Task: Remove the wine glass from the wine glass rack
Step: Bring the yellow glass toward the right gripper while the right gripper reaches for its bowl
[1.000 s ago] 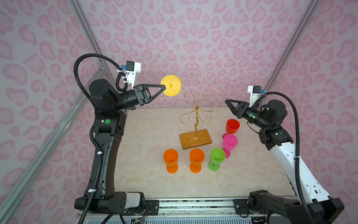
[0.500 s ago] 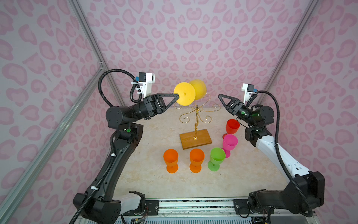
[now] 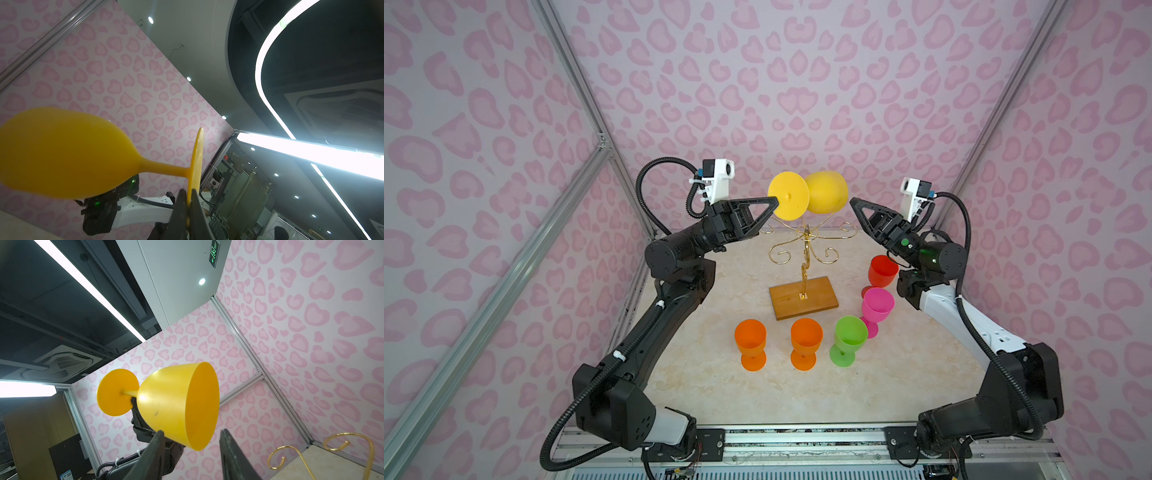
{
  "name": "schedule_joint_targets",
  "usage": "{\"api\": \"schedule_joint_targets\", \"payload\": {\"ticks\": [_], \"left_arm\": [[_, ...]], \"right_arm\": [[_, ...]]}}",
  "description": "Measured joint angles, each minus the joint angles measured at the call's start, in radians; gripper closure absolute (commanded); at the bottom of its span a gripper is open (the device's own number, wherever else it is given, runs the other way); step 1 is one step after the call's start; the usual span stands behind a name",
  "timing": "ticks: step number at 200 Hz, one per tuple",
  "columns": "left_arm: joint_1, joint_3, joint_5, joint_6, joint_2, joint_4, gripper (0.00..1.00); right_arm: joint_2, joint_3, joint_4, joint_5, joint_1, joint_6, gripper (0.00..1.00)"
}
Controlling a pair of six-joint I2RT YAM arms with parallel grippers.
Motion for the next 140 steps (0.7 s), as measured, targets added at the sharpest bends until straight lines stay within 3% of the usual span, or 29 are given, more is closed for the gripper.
{"api": "schedule_joint_targets", "payload": {"ticks": [89,140], "left_arm": [[-0.046,0.011,-0.032,-0.127,0.085,0.158,0.98],[-0.063,0.011,-0.066,-0.182,0.135,0.211,0.98]], "right_arm": [[0.006,-0.001,0.058,-0.008,0.002,0.029,0.57],[0.003,-0.001,0.087,-0.011,0.013,0.034,0.62]]}}
